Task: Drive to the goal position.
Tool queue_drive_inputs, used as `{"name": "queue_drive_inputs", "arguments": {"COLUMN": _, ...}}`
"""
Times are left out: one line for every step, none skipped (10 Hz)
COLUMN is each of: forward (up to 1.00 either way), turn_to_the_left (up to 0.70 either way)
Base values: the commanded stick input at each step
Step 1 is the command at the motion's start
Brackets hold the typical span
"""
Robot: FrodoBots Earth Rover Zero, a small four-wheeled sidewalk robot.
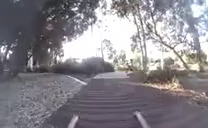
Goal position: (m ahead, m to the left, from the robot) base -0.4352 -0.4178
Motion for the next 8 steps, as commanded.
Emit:
{"name": "queue_drive_inputs", "arguments": {"forward": 1.00, "turn_to_the_left": 0.00}}
{"name": "queue_drive_inputs", "arguments": {"forward": 1.00, "turn_to_the_left": 0.00}}
{"name": "queue_drive_inputs", "arguments": {"forward": 1.00, "turn_to_the_left": 0.00}}
{"name": "queue_drive_inputs", "arguments": {"forward": 1.00, "turn_to_the_left": 0.00}}
{"name": "queue_drive_inputs", "arguments": {"forward": 1.00, "turn_to_the_left": 0.00}}
{"name": "queue_drive_inputs", "arguments": {"forward": 1.00, "turn_to_the_left": 0.00}}
{"name": "queue_drive_inputs", "arguments": {"forward": 1.00, "turn_to_the_left": 0.00}}
{"name": "queue_drive_inputs", "arguments": {"forward": 1.00, "turn_to_the_left": 0.00}}
